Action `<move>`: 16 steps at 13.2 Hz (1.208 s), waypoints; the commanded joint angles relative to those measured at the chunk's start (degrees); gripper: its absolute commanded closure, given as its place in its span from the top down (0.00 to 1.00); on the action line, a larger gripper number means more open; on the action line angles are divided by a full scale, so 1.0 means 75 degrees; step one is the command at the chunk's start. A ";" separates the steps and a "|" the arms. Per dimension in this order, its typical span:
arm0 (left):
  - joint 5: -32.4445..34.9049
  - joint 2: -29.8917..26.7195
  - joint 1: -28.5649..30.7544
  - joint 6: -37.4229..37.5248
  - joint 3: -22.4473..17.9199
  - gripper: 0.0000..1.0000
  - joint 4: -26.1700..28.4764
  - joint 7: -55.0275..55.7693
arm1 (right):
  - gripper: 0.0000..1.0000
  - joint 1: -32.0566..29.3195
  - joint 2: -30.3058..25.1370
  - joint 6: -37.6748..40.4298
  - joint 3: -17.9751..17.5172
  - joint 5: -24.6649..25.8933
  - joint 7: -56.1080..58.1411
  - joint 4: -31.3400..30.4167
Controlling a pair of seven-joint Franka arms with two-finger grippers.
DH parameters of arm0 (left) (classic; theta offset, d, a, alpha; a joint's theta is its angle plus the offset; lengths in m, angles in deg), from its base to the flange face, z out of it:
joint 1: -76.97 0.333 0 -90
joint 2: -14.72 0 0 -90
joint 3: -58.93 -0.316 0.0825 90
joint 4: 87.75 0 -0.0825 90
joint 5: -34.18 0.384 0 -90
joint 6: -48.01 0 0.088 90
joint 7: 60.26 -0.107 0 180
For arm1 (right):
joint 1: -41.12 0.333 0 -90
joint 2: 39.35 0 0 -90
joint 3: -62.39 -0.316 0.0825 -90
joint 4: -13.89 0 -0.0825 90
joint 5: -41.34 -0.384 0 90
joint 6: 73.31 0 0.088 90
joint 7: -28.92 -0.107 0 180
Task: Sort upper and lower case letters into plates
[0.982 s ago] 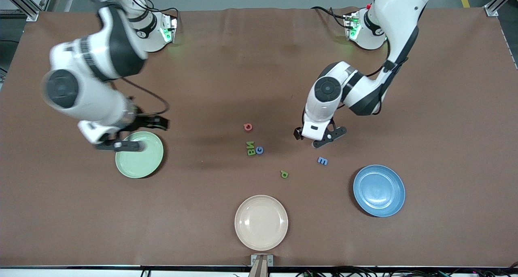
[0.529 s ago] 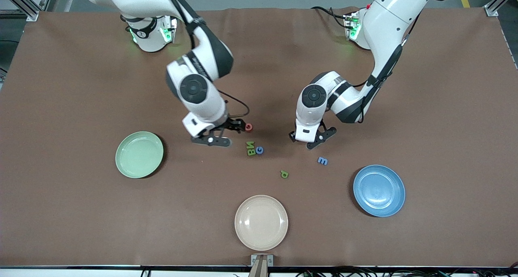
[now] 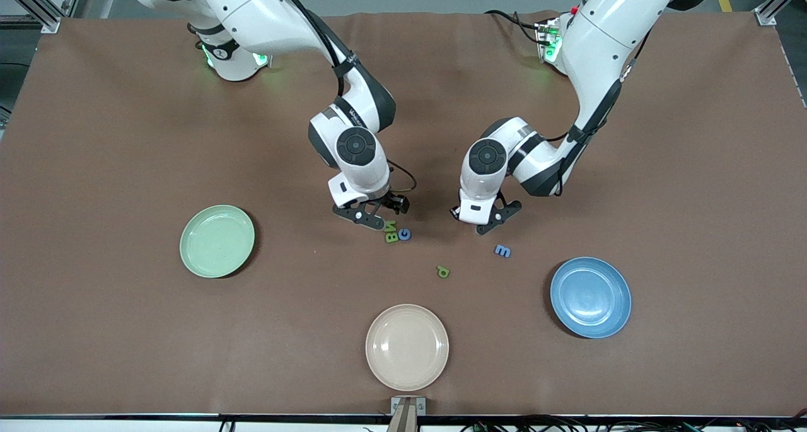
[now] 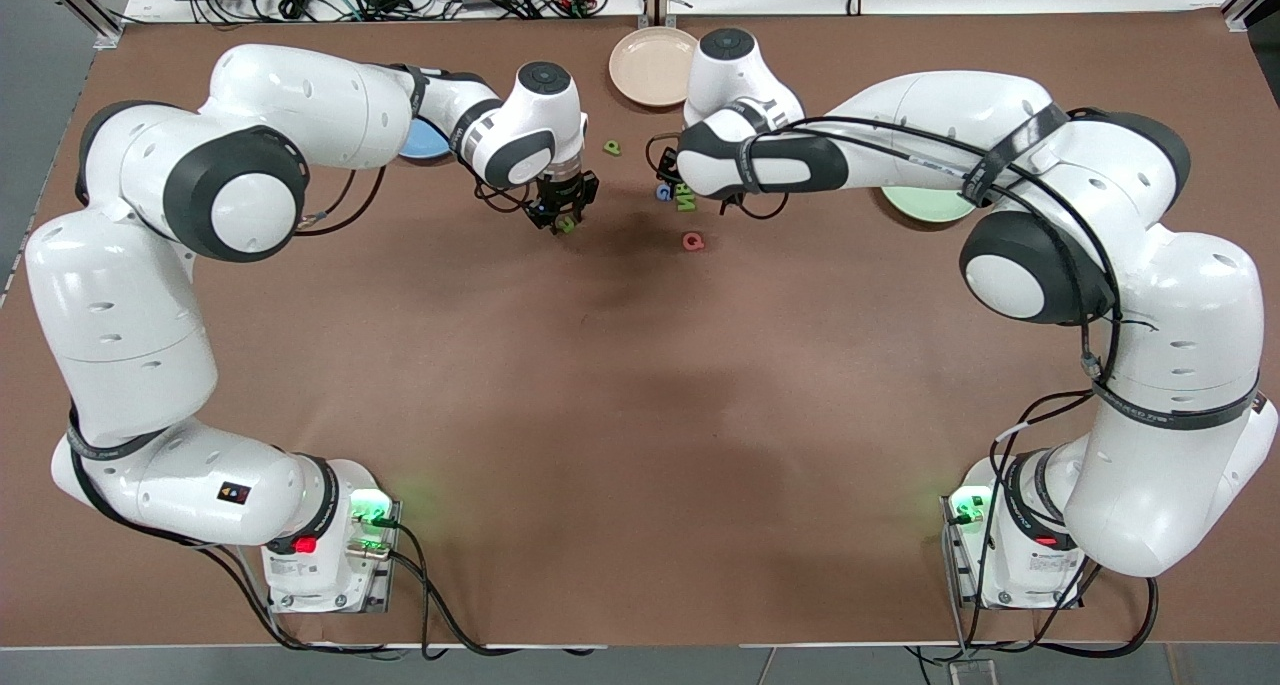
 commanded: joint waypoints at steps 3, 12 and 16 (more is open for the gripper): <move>0.0179 0.0054 0.0095 0.0073 -0.0013 0.00 -0.0594 0.0073 | 0.94 0.0204 -0.0097 -0.0654 0.0086 0.0161 -0.1232 -0.0861; 0.0389 -0.0158 0.2061 0.1187 -0.0283 0.01 -0.2084 -0.3812 | 0.85 0.0660 0.0160 -0.1276 0.0086 0.0161 -0.2030 -0.1039; 0.0601 0.0356 0.3094 0.0791 -0.0283 0.11 -0.2096 -0.5385 | 0.80 0.0614 0.0301 -0.1313 0.0086 0.0721 -0.1995 -0.0922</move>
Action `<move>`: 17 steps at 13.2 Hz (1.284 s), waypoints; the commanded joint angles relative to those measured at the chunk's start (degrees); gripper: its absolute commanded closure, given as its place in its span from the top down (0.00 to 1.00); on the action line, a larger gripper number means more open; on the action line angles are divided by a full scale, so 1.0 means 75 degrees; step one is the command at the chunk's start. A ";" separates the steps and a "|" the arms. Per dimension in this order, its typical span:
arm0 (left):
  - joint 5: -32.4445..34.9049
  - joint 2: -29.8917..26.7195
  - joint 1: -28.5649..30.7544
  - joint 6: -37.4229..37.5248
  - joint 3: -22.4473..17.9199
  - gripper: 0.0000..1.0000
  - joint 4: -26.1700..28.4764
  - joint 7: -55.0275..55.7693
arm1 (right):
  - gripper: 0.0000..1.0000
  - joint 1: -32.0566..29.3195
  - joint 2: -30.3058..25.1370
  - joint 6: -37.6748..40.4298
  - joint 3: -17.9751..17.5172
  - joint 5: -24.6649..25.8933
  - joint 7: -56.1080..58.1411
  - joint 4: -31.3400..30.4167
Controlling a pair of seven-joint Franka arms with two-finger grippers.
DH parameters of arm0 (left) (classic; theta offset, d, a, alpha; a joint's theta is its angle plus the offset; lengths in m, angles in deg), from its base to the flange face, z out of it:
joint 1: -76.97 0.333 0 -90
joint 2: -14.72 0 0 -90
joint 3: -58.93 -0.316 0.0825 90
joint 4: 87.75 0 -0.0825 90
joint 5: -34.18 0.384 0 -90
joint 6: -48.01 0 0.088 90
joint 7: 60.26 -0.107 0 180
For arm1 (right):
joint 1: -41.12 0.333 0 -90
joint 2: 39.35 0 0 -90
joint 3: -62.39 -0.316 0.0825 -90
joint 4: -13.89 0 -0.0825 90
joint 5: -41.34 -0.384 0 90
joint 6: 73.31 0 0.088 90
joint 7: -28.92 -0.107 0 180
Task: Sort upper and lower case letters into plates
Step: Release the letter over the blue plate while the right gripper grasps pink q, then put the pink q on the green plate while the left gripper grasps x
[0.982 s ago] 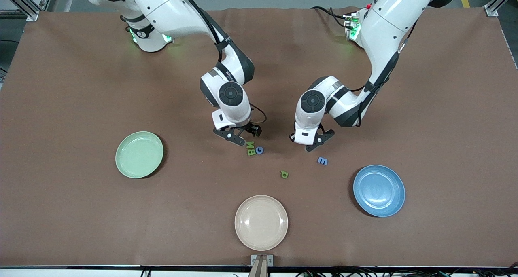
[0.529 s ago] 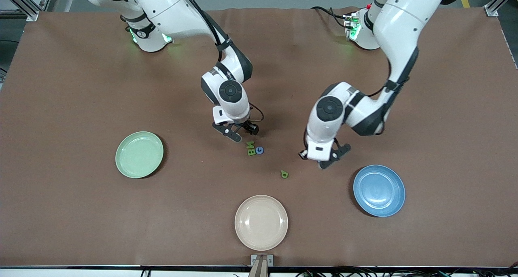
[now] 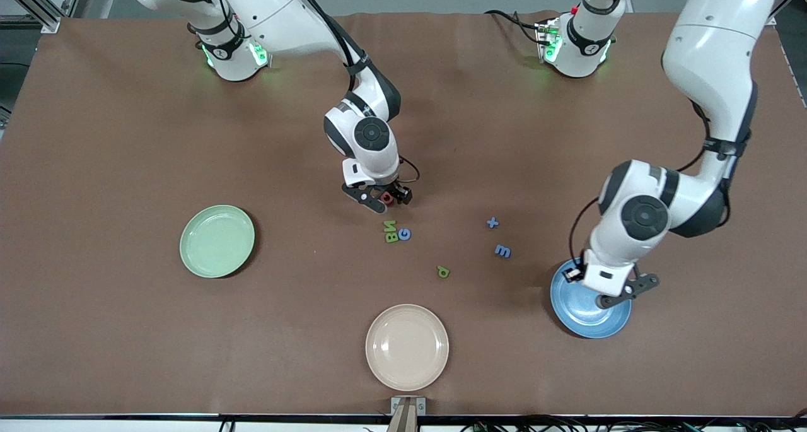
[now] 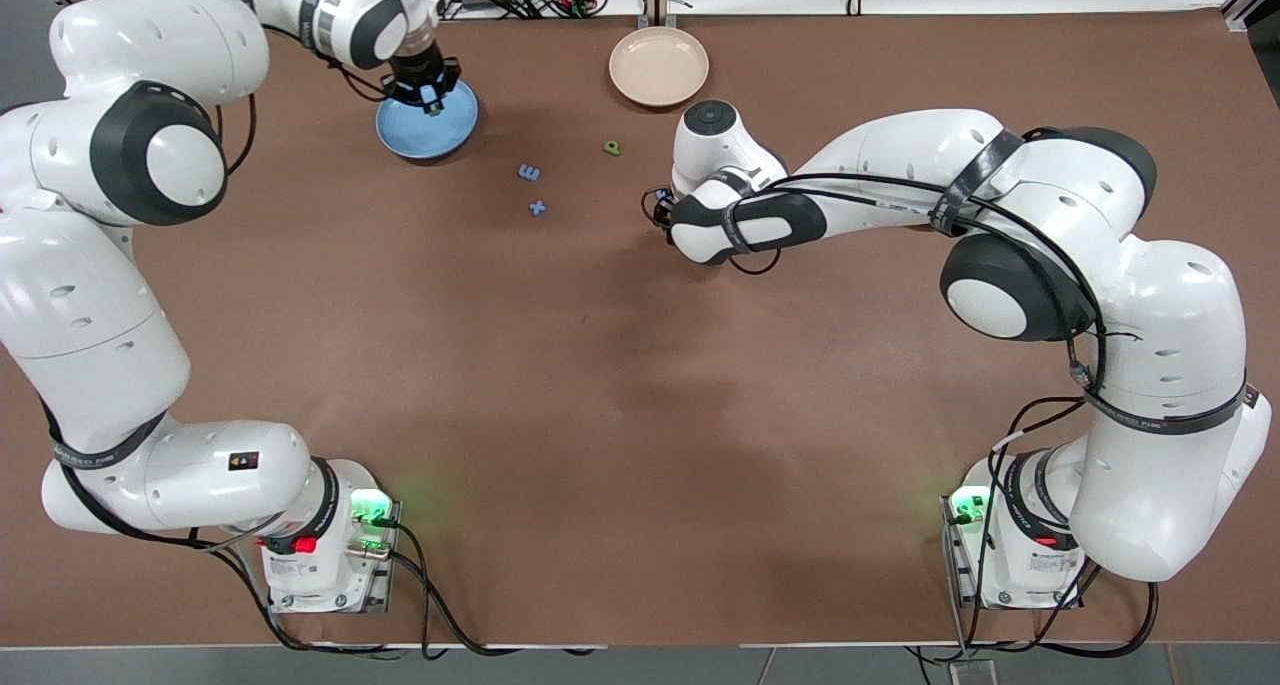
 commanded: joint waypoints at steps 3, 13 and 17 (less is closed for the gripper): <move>0.0232 0.0495 0.0543 -0.0779 0.0098 1.00 -0.0047 -0.0611 | 0.74 0.0005 0.0082 -0.0078 0.0076 0.0519 -0.0114 0.0073; 0.0244 -0.0114 -0.0346 -0.0228 0.1188 0.98 0.0901 0.2352 | 0.00 -0.0356 -0.0290 0.0598 0.0076 0.0637 0.0235 0.0049; 0.0244 -0.0091 -0.0850 -0.0861 0.1247 0.83 0.1686 0.3805 | 0.00 -0.1748 -0.1847 0.1480 0.0052 0.0602 0.2819 -0.0650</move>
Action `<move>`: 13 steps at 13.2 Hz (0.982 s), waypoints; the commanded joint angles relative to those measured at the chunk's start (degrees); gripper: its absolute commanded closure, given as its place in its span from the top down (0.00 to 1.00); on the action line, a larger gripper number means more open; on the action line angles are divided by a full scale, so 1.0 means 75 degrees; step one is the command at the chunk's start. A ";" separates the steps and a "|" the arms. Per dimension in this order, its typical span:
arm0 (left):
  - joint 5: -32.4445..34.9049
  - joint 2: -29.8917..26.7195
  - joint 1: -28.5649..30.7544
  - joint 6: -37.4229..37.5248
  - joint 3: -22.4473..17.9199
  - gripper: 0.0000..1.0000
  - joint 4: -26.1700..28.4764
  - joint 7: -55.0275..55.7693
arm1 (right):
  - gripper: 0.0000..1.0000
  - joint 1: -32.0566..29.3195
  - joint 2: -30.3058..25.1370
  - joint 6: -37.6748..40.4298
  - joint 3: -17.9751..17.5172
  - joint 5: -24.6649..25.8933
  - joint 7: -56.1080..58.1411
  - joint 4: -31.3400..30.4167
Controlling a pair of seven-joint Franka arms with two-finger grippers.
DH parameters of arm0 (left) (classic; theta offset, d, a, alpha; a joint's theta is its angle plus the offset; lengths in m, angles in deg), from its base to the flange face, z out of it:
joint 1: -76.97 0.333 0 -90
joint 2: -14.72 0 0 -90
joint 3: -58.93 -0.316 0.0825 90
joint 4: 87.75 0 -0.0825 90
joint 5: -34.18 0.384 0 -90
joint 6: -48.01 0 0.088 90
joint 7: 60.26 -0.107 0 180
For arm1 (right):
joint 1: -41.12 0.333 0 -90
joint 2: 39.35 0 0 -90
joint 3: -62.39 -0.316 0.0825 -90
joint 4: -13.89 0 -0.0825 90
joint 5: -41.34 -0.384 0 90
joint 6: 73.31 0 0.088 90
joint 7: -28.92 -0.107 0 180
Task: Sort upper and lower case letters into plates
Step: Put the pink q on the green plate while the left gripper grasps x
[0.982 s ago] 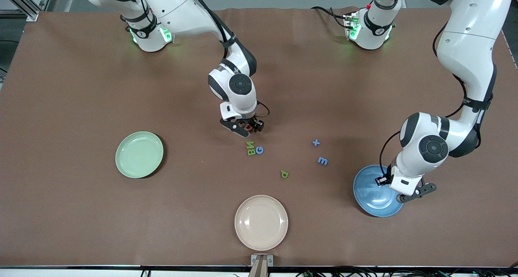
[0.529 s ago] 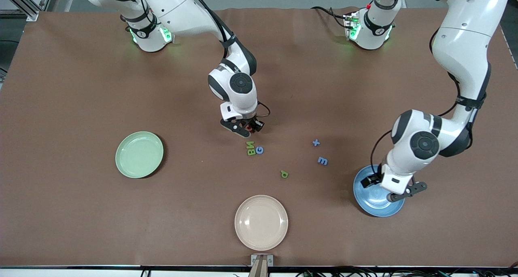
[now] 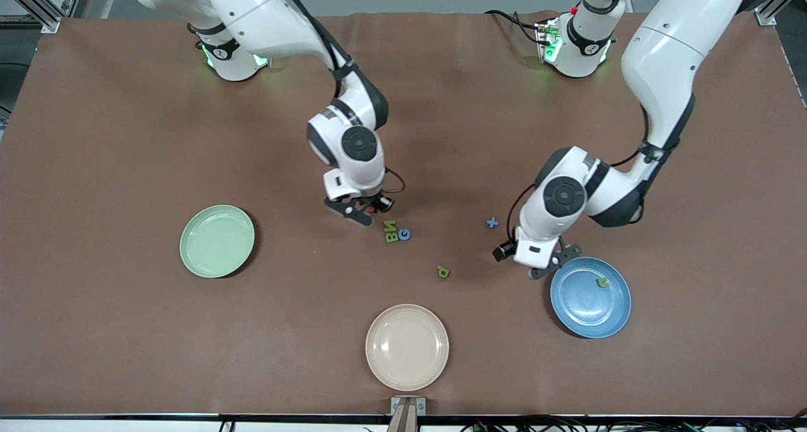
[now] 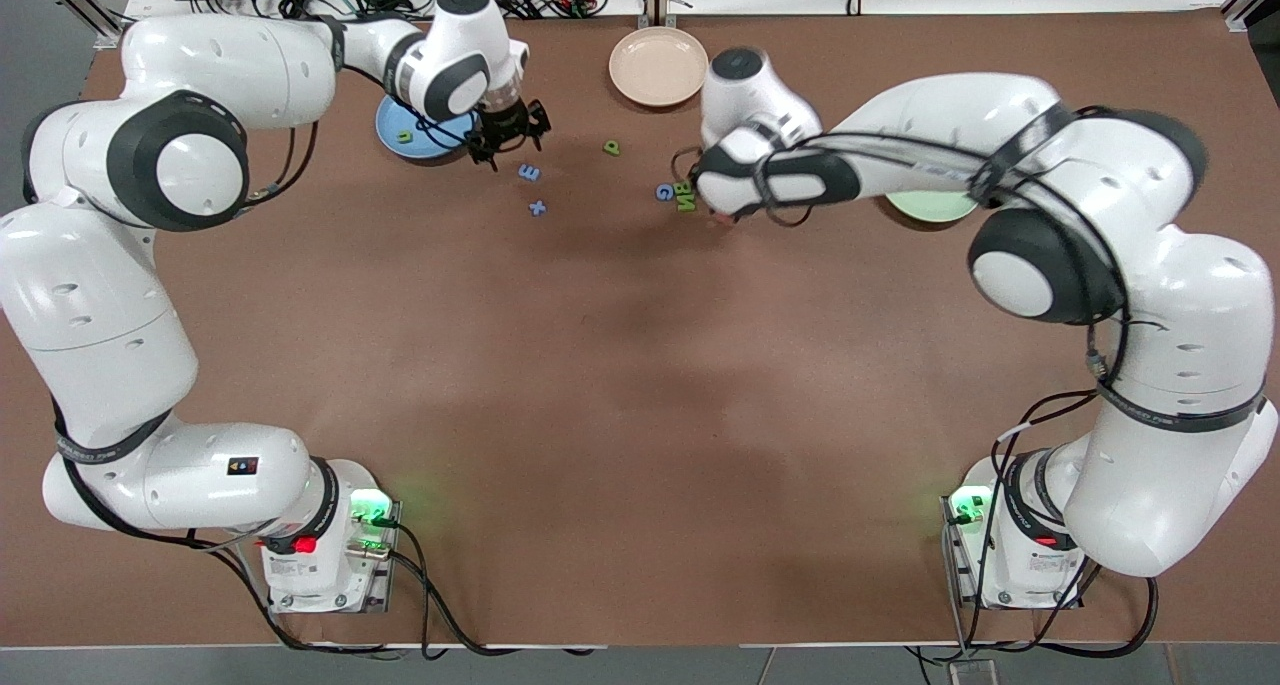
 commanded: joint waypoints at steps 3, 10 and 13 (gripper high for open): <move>0.0191 -0.0142 -0.0405 -0.0313 0.0010 0.74 0.0682 0.0943 | 0.00 -0.1987 -0.1837 0.0122 -0.0163 0.0040 0.3293 -0.1748; 0.0202 -0.0013 -0.0453 -0.0313 -0.0013 0.52 0.0858 0.0955 | 0.00 -0.4181 -0.1921 -0.1774 -0.0163 0.0028 0.6872 -0.3530; 0.0202 0.0058 -0.0453 -0.0465 -0.0013 0.41 0.0858 0.0955 | 0.12 -0.4194 -0.1804 -0.1870 -0.0175 0.0028 0.6921 -0.3707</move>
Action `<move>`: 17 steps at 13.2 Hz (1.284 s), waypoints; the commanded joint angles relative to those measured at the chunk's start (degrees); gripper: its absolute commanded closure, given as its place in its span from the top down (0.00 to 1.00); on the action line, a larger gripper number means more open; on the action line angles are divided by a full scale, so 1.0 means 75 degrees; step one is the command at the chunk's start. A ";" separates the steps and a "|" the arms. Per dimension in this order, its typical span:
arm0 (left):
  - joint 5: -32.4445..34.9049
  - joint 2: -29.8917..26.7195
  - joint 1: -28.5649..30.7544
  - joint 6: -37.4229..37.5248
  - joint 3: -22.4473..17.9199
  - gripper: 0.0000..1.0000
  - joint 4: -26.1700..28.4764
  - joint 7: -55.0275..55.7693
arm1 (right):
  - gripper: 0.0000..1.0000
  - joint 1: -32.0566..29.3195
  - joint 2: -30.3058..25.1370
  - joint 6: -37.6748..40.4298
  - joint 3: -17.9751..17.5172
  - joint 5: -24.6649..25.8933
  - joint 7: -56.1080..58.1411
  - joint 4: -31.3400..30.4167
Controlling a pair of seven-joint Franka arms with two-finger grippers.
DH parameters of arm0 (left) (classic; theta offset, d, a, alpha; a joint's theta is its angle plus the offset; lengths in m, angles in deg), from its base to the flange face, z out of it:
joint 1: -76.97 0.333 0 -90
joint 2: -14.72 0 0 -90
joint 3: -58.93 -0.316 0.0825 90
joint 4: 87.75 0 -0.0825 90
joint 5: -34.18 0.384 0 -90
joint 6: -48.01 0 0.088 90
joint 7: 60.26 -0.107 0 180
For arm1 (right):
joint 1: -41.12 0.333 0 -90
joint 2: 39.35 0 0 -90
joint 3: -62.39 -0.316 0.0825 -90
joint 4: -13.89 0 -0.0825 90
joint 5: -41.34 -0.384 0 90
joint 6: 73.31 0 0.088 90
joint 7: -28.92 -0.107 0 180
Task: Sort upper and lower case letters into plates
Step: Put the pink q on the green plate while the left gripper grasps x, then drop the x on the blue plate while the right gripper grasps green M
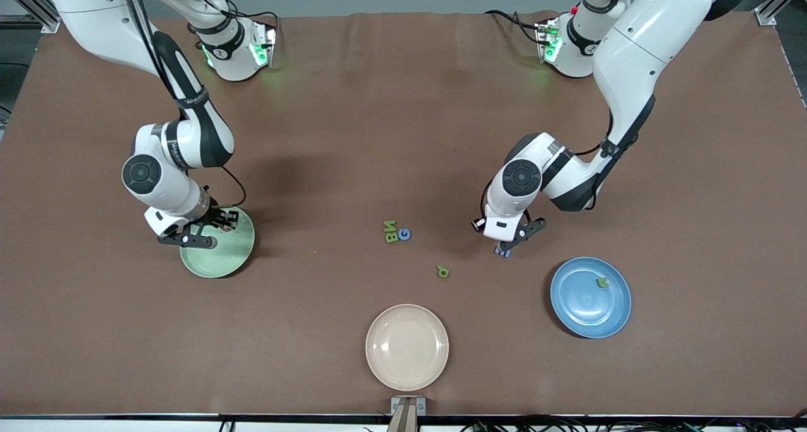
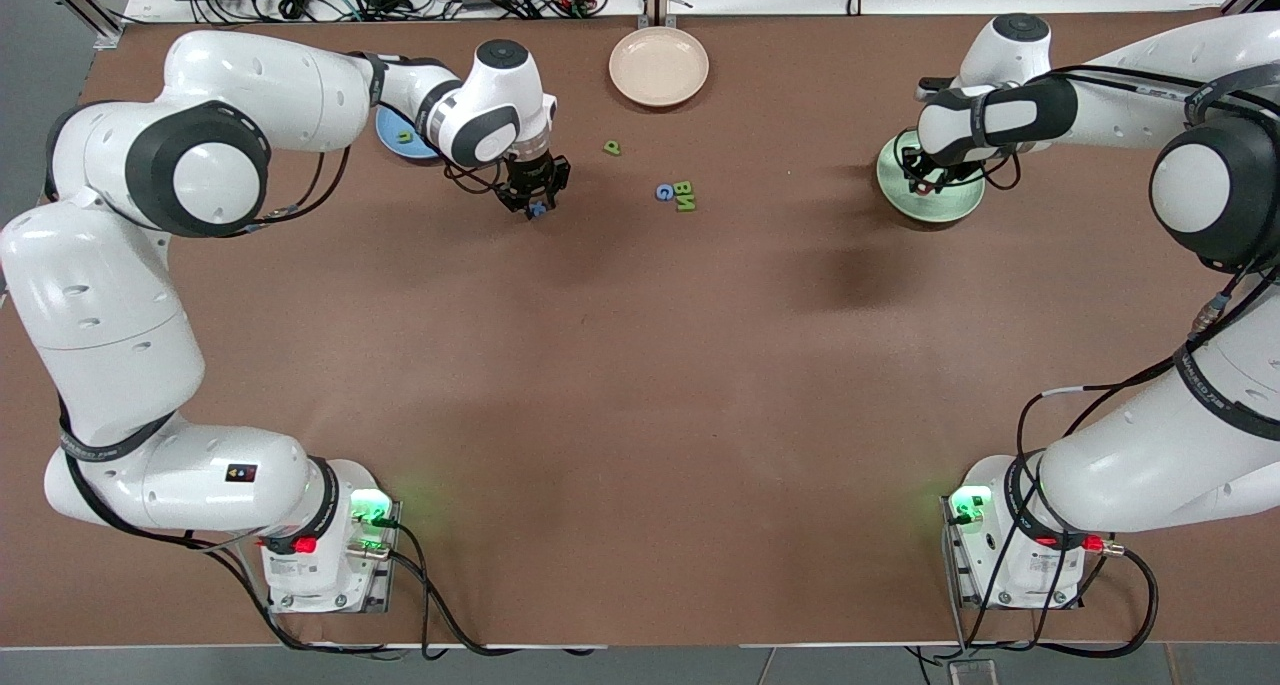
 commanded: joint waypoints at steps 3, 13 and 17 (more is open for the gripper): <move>0.0190 -0.0020 0.0014 -0.0187 -0.0008 0.07 0.0049 0.0155 | 1.00 -0.0088 -0.0134 -0.0055 -0.0160 0.0042 0.0128 -0.0151; 0.0411 -0.0244 0.0459 0.0106 -0.1120 0.01 -0.1321 -0.2537 | 1.00 0.3366 0.1222 0.0406 -0.0289 -0.0978 -0.2434 0.2368; 0.1280 0.0014 0.1266 0.0001 -0.1215 0.02 -0.1474 -0.3731 | 1.00 0.4340 0.2500 0.0273 -0.0254 -0.0849 -0.3680 0.3808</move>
